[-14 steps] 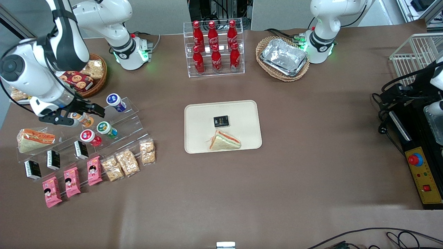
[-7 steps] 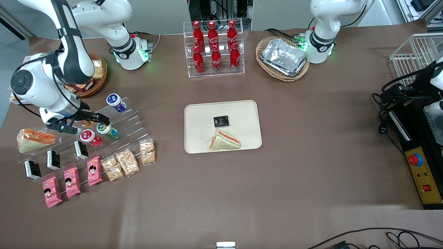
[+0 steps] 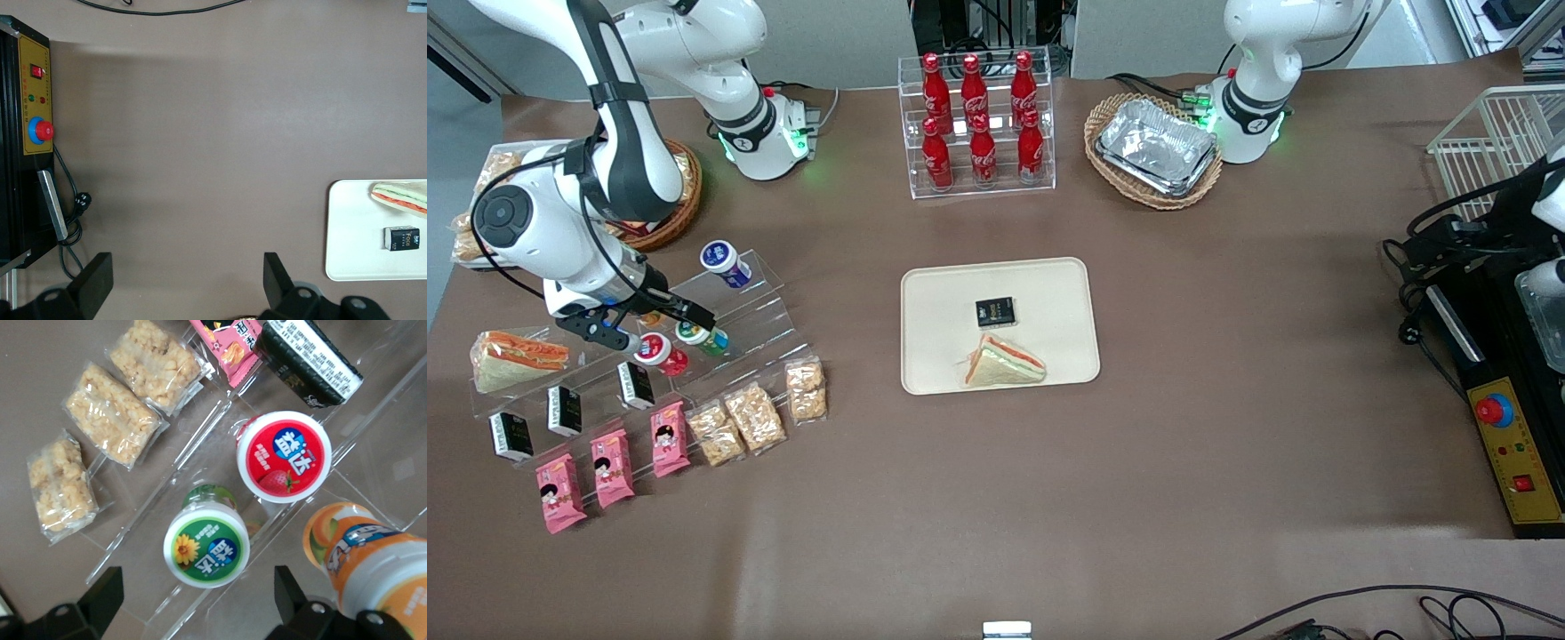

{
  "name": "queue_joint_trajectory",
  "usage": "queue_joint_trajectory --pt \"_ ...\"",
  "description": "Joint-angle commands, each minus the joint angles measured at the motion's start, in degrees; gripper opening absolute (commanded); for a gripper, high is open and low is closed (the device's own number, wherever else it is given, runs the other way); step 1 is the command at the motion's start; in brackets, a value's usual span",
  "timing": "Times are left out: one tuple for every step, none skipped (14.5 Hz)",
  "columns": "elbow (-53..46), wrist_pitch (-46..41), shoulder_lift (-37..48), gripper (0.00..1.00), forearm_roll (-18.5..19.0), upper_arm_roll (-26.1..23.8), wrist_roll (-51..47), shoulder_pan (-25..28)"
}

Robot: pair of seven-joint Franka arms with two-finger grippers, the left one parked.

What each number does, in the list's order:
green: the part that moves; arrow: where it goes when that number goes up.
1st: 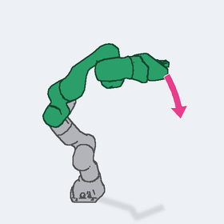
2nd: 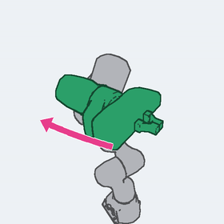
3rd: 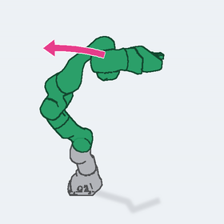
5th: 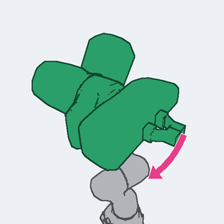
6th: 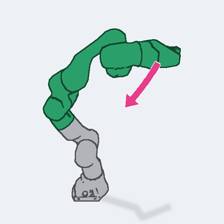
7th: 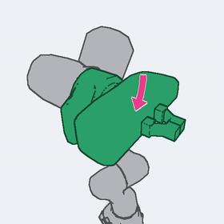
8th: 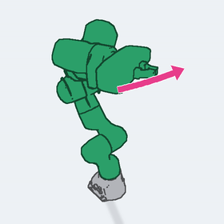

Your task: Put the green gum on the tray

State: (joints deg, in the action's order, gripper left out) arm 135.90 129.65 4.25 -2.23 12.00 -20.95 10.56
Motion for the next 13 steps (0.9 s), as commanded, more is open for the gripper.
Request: queue_joint_trajectory --pt "2.2 3.4 -0.6 1.0 -0.8 0.0 -2.9 1.0" --pt "2.2 3.6 -0.8 1.0 -0.8 0.0 -3.0 1.4" --pt "2.2 3.7 -1.1 1.0 -0.8 0.0 -3.0 1.7" --pt "2.2 3.9 -1.3 1.0 -0.8 0.0 -3.0 1.7" --pt "2.2 4.0 -1.5 1.0 -0.8 0.0 -3.0 1.7" --pt "2.2 4.0 -1.5 1.0 -0.8 0.0 -3.0 1.7" --pt "2.3 3.9 -1.4 1.0 -0.7 0.0 -3.0 1.7" --pt "2.2 3.7 -1.2 1.0 -0.5 0.0 -3.0 1.5" --pt "2.2 3.5 -1.1 1.0 -0.4 0.0 -2.9 1.5" --pt "2.2 3.2 -1.0 1.0 -0.3 0.0 -2.6 1.5" --pt "2.1 2.8 -0.6 1.0 -0.2 0.1 -2.4 1.5" --pt "2.1 2.1 0.1 1.0 -0.2 0.1 -2.3 1.4" --pt "2.0 1.5 0.7 1.0 -0.1 0.2 -2.1 1.3"
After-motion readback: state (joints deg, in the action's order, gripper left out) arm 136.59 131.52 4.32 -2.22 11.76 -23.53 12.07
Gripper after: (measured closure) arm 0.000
